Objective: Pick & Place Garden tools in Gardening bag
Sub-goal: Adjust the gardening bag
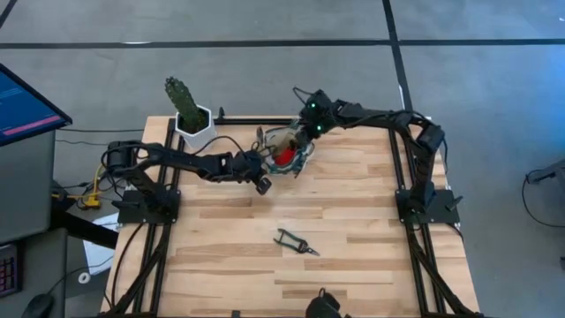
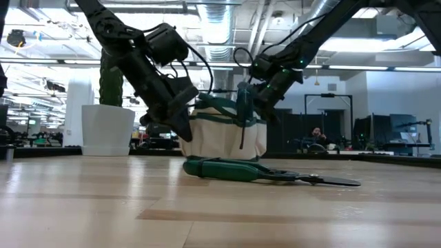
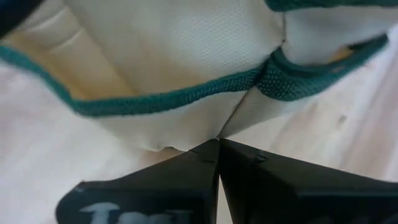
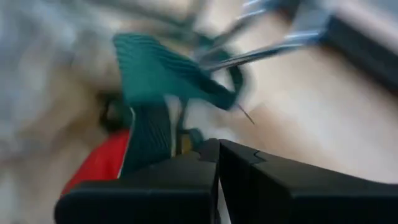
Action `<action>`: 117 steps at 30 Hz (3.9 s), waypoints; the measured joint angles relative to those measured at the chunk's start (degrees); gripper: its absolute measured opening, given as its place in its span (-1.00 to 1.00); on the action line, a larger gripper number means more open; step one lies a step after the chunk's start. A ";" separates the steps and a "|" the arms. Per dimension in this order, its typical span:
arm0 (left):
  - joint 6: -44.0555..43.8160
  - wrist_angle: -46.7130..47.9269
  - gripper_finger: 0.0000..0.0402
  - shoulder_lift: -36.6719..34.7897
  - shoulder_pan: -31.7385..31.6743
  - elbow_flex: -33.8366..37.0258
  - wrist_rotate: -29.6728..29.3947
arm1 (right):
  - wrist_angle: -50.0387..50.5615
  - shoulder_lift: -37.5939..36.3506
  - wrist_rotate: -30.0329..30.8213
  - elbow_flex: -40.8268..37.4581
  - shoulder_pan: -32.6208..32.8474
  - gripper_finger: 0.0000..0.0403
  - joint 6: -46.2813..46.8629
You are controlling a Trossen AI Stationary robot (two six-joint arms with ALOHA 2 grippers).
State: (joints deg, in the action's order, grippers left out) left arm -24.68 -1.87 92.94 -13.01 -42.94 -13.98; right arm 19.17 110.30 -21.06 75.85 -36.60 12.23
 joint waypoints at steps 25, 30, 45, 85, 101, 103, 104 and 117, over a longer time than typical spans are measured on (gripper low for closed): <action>3.42 -6.32 -0.99 -0.05 -9.01 -0.02 0.31 | 21.02 -12.34 0.06 -0.09 9.13 -1.00 -5.31; 3.42 -5.58 -0.99 -0.08 -9.79 -0.02 4.00 | 22.93 -12.55 3.34 -0.09 8.69 -1.00 -5.33; -1.07 4.84 -0.99 -7.11 -2.07 -0.02 7.55 | 28.89 -12.55 8.05 -0.09 0.48 -1.00 -11.80; -5.60 -10.51 -1.00 3.87 -4.28 -0.04 7.15 | 18.43 -3.74 -4.76 -0.07 0.37 -1.00 -13.68; -2.23 -12.44 -1.00 6.76 -7.40 -0.03 10.56 | 24.21 -6.01 -7.94 -0.11 6.98 -1.00 -12.90; -1.23 -12.86 -1.00 6.66 -8.50 -0.04 11.73 | 24.32 -6.01 -9.57 -0.11 7.53 -1.00 -12.15; -1.09 -12.75 -1.00 6.66 -8.96 -0.04 12.36 | 24.32 -6.01 -9.92 -0.11 7.89 -1.00 -12.13; -0.75 -10.76 -1.00 6.66 -9.78 -0.04 14.43 | 24.67 -6.75 -9.03 -0.11 8.25 -1.00 -11.14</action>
State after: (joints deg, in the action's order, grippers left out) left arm -25.43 -12.63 99.59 -22.79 -42.98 0.45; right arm 43.84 103.55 -30.09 75.75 -28.35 1.08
